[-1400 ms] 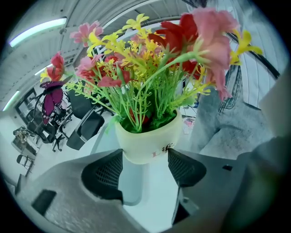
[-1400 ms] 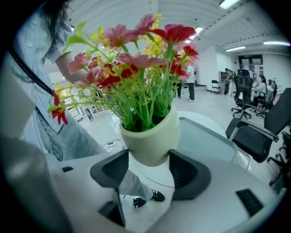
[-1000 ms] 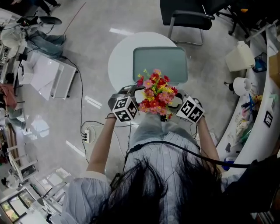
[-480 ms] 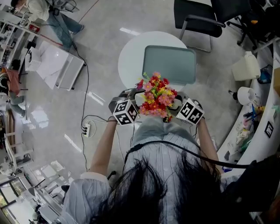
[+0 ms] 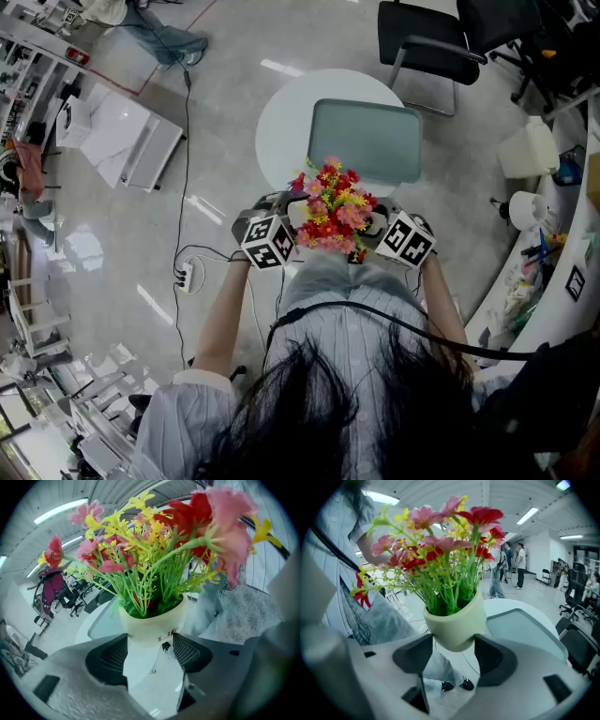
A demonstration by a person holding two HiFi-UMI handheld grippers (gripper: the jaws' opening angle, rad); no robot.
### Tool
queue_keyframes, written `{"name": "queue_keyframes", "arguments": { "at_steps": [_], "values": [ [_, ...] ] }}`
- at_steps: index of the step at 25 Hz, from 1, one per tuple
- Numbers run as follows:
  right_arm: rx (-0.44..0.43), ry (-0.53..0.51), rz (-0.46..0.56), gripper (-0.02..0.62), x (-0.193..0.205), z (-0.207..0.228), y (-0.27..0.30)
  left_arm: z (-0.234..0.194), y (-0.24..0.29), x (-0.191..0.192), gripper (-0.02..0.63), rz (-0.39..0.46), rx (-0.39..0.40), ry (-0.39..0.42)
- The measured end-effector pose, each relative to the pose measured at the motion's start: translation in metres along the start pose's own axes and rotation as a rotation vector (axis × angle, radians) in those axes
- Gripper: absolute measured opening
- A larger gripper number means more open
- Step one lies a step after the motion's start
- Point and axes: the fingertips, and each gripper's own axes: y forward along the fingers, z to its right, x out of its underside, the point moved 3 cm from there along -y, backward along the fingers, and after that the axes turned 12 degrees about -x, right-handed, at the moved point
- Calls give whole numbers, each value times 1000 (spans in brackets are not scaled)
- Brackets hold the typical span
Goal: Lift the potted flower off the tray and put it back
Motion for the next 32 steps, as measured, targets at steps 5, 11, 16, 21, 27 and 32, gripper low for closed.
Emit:
{"name": "queue_keyframes", "arguments": {
  "at_steps": [5, 11, 16, 21, 27, 32],
  "values": [
    [-8, 6, 2, 273, 2, 0, 1, 0, 1, 0, 313, -3, 3, -11],
    [-10, 14, 3, 273, 5, 2, -1, 0, 5, -1, 313, -8, 5, -26],
    [-8, 5, 1, 273, 6, 4, -1, 0, 7, -1, 313, -13, 8, -33],
    [-21, -11, 6, 273, 4, 5, -1, 3, 8, 1, 313, -22, 6, -64],
    [-41, -17, -10, 273, 4, 13, 1, -1, 13, 4, 313, -29, 11, -85],
    [-53, -27, -25, 273, -1, 31, 1, -16, 19, 5, 313, -35, 0, -95]
  ]
}}
